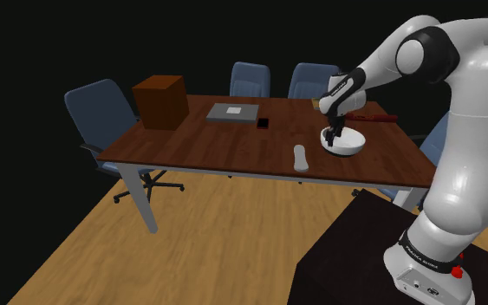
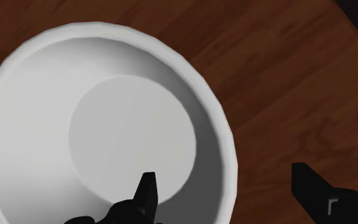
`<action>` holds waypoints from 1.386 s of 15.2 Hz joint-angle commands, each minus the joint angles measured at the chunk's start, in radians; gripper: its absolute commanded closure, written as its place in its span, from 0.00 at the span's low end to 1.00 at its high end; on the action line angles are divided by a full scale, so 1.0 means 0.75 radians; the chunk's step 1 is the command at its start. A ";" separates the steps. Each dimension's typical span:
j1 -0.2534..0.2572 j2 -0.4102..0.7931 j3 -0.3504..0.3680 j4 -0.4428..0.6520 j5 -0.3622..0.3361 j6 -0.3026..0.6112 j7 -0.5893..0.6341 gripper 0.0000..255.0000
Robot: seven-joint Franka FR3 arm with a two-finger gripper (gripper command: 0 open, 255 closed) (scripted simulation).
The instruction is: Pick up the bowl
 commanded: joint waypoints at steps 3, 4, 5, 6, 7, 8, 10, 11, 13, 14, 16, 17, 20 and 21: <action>-0.012 0.062 0.013 0.000 0.023 0.061 -0.008 0.00; -0.015 0.076 0.016 -0.001 0.028 0.076 -0.009 0.00; -0.017 0.084 0.018 -0.002 0.031 0.084 -0.010 0.00; -0.017 0.084 0.018 -0.002 0.031 0.084 -0.010 0.00; -0.018 0.085 0.018 0.000 0.031 0.083 -0.011 1.00; -0.018 0.084 0.018 -0.001 0.031 0.083 -0.012 1.00; -0.018 0.084 0.018 -0.001 0.031 0.083 -0.012 1.00; -0.018 0.084 0.018 -0.001 0.031 0.083 -0.012 1.00; -0.018 0.083 0.018 -0.001 0.031 0.083 -0.012 1.00; -0.018 0.083 0.018 -0.002 0.031 0.083 -0.012 1.00; -0.017 0.084 0.018 -0.002 0.031 0.084 -0.010 1.00; -0.014 0.070 0.015 -0.001 0.026 0.069 -0.009 1.00; -0.006 0.028 0.006 0.003 0.011 0.025 -0.005 1.00; -0.003 0.015 0.003 0.005 0.006 0.010 -0.003 1.00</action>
